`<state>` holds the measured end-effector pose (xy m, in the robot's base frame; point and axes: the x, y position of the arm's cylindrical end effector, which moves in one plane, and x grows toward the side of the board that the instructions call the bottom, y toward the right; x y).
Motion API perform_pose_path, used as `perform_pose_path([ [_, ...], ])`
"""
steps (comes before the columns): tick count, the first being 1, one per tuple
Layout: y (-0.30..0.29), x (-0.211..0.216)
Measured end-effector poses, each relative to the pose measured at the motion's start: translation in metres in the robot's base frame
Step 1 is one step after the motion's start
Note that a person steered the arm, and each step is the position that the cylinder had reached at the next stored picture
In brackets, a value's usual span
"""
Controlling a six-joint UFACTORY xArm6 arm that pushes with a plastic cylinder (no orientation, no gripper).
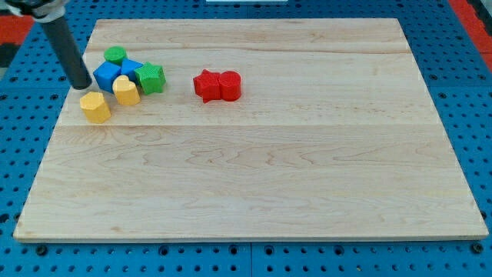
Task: Slide the blue cube into the blue triangle
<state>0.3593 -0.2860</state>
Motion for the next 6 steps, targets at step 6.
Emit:
perform_pose_path([
  [6,0.046,0.001],
])
